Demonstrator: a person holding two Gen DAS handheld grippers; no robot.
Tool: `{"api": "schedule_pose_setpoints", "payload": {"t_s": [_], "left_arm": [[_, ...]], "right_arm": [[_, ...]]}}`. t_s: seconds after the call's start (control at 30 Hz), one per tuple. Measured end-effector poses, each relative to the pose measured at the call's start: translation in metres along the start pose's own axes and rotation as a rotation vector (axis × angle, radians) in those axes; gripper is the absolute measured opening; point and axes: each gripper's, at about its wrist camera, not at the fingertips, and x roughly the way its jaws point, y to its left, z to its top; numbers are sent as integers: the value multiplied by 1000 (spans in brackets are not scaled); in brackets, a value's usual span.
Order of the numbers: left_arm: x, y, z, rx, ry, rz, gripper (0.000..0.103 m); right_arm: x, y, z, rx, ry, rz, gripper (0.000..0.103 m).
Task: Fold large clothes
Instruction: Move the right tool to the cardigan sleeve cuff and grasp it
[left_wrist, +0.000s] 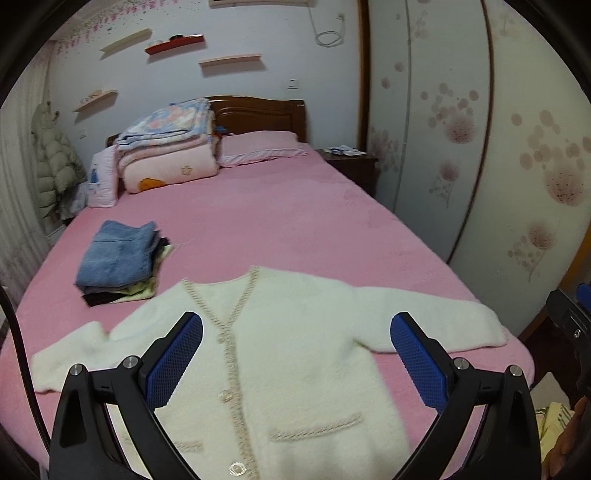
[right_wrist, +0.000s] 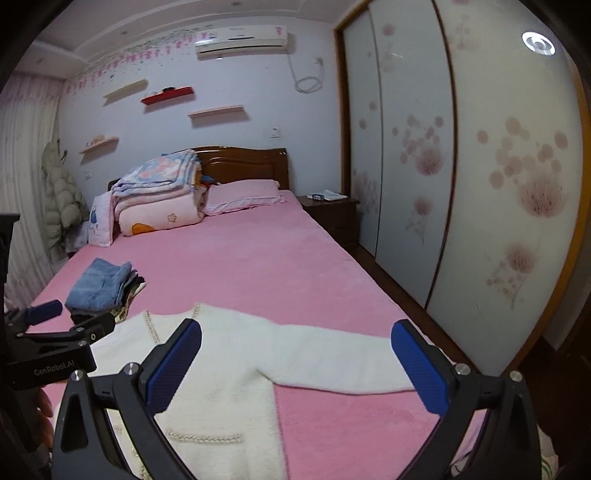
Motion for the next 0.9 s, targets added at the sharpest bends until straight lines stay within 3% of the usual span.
{"api": "schedule_pose_setpoints", "payload": {"t_s": [0.07, 0.2, 0.47, 0.6, 0.73, 0.9], "left_arm": [[10, -14, 4, 12, -19, -87, 101], [44, -47, 15, 31, -9, -188, 101], [136, -111, 4, 53, 4, -223, 101], [192, -136, -17, 49, 80, -247, 101], [232, -156, -37, 34, 147, -253, 101], [258, -172, -53, 38, 177, -249, 101]], "right_arm": [[13, -25, 3, 41, 22, -48, 103], [38, -71, 1, 87, 72, -155, 103], [96, -165, -38, 242, 215, -271, 103], [134, -209, -78, 369, 310, -268, 101], [175, -238, -119, 467, 411, -240, 86], [215, -257, -155, 583, 487, -199, 85]]}}
